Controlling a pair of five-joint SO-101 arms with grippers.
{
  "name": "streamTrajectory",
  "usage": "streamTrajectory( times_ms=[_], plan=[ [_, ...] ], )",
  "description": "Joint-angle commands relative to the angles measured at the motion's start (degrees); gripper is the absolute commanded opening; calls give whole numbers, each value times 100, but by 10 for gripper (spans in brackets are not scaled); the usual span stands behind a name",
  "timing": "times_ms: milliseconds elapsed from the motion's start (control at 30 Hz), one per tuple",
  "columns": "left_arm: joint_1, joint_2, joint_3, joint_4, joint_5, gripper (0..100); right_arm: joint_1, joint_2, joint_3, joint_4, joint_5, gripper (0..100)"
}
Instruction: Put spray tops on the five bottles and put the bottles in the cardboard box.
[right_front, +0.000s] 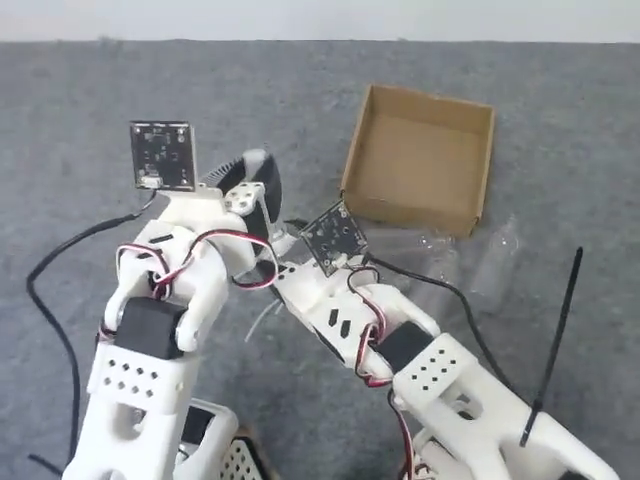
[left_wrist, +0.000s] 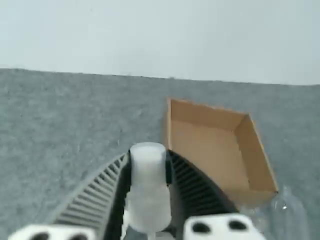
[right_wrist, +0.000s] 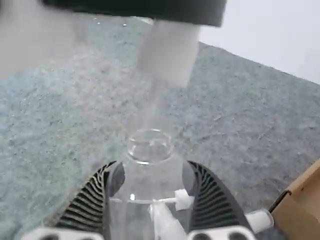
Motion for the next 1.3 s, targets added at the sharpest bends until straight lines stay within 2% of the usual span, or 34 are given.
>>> streamTrajectory(
  times_ms=[0, 300, 533, 633, 867, 1267],
  plan=[
    [9, -185, -479, 422, -211, 116, 84, -295, -88, -154, -70, 6],
    [-62, -158, -1314, 1178, -343, 120, 84, -338, -79, 57, -70, 6],
    [-1020, -132, -1077, 563, -536, 117, 84, -347, -35, 57, -70, 6],
    [-1196, -132, -804, 352, -545, 116, 84, -347, -26, 57, -70, 6],
    [-721, -141, -171, 211, -1029, 115, 84, -347, -26, 57, -70, 6],
    [-343, -193, -145, 607, -1073, 115, 84, -330, -18, 57, -70, 6]
  ],
)
